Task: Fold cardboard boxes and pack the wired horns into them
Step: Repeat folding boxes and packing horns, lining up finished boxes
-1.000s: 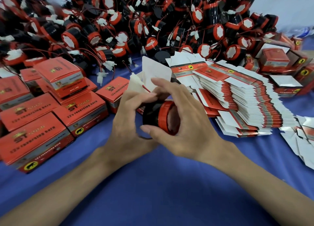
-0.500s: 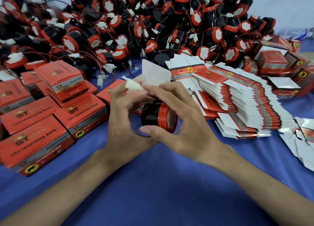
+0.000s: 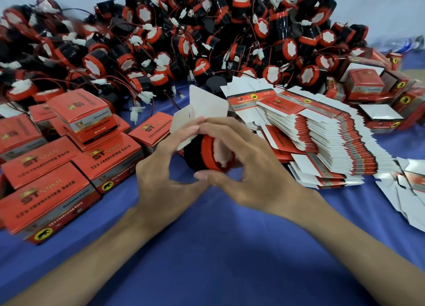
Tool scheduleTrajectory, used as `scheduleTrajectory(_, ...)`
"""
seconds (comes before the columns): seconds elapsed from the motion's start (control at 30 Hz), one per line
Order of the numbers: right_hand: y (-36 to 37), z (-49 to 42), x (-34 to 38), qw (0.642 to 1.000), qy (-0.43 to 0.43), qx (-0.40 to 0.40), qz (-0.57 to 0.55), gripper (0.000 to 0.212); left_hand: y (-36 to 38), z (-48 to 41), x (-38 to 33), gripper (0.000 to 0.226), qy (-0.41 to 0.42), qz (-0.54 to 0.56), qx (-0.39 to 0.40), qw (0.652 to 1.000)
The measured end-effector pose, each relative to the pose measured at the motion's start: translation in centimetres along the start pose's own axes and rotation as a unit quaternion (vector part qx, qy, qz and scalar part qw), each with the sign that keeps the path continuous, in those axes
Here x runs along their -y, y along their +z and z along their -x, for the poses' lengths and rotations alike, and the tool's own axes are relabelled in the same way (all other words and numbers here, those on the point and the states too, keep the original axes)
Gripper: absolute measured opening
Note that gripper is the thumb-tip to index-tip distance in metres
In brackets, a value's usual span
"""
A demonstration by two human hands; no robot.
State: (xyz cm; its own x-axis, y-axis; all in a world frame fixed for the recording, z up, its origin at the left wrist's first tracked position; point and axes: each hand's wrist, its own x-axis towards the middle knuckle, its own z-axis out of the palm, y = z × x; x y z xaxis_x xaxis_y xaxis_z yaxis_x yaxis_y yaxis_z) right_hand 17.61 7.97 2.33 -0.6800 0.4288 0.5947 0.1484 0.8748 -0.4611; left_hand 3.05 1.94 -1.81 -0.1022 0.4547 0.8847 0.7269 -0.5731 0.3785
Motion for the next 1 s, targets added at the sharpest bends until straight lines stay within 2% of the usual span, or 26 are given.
scheduleTrajectory(0.1,-0.4,-0.3,-0.1,0.999,-0.034,-0.008,0.028,0.053,0.1,-0.2,0.2,0.064,0.003,0.008,0.015,1.000)
scheduleTrajectory(0.2,-1.4,-1.5,0.3,0.996,-0.067,-0.037,0.050,0.046,-0.1,-0.7,0.8,0.071,-0.001,0.111,0.035,0.993)
scheduleTrajectory(0.27,-2.3,-2.9,0.7,0.994,-0.077,-0.056,0.056,0.045,-0.4,-1.3,1.9,0.065,-0.060,0.151,-0.017,0.987)
scheduleTrajectory(0.33,-2.8,-4.5,0.9,0.996,-0.062,-0.050,0.047,0.045,-0.7,-2.2,3.1,0.050,-0.148,0.119,-0.075,0.979)
scheduleTrajectory(0.4,-2.7,-6.0,0.6,0.998,-0.037,-0.015,0.055,0.046,-0.8,-3.1,4.0,0.038,-0.199,0.046,-0.039,0.978)
scheduleTrajectory(0.5,-1.8,-7.0,-0.6,0.996,0.002,0.068,0.066,0.045,-0.5,-3.9,4.4,0.031,-0.251,0.020,0.080,0.964)
scheduleTrajectory(0.57,-1.2,-7.1,-1.4,0.992,0.003,0.104,0.068,0.043,-0.3,-4.4,4.2,0.030,-0.238,-0.005,0.134,0.962)
scheduleTrajectory(0.67,-0.8,-6.7,-2.3,0.990,0.002,0.132,0.055,0.041,-0.3,-4.4,3.9,0.033,-0.166,-0.078,0.176,0.967)
scheduleTrajectory(0.73,-1.1,-6.4,-2.5,0.989,0.010,0.145,0.036,0.041,-0.5,-4.0,3.9,0.029,-0.132,-0.140,0.183,0.964)
scheduleTrajectory(0.87,-2.2,-6.5,-2.7,0.983,0.005,0.182,0.026,0.041,-0.6,-3.3,3.8,0.022,-0.126,-0.210,0.176,0.953)
scheduleTrajectory(1.0,-3.0,-6.2,-2.6,0.977,-0.010,0.211,0.012,0.039,-0.3,-3.8,4.0,0.029,-0.131,-0.247,0.152,0.948)
